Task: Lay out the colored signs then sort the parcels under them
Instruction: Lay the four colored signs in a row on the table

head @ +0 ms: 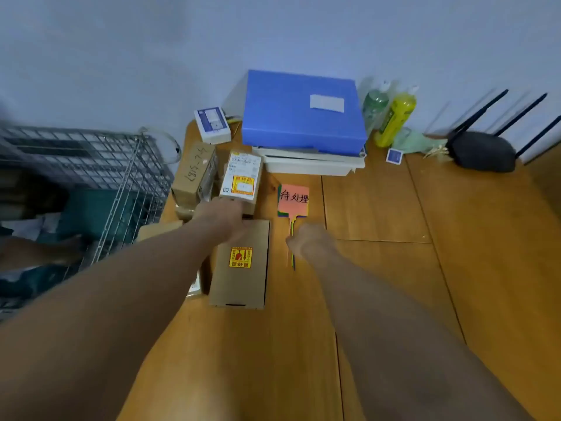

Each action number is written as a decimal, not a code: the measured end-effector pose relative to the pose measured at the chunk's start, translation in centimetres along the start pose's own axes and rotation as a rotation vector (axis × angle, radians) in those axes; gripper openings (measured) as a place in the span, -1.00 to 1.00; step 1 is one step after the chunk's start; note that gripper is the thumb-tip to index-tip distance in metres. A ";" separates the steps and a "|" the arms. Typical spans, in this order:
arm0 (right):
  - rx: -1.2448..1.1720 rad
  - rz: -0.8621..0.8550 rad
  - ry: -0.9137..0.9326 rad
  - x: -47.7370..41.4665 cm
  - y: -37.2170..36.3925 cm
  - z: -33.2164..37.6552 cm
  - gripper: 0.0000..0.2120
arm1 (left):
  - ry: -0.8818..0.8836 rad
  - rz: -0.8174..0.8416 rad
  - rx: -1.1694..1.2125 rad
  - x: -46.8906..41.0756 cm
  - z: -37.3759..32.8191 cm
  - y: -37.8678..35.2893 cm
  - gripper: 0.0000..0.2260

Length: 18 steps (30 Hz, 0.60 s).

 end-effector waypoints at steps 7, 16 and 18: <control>0.056 -0.057 -0.048 -2.6 -3.8 0.4 -0.78 | -0.038 -0.115 0.021 -0.7 0.6 -3.2 -0.74; 0.065 0.004 0.016 -3.1 -5.0 0.8 -0.77 | -0.057 -0.192 0.109 0.1 0.9 -4.4 -0.74; -0.012 -0.046 0.024 -2.8 -4.6 0.3 -0.78 | -0.059 -0.203 0.157 0.4 0.6 -3.7 -0.76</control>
Point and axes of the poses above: each hand's wrist, its own x-axis away from the middle knuckle, its own y-axis out of the back of the hand, z = x × y, the point moved 2 cm from there along -x, towards the middle knuckle, and after that the axes turned 6 degrees about y, right-handed, at the moved point
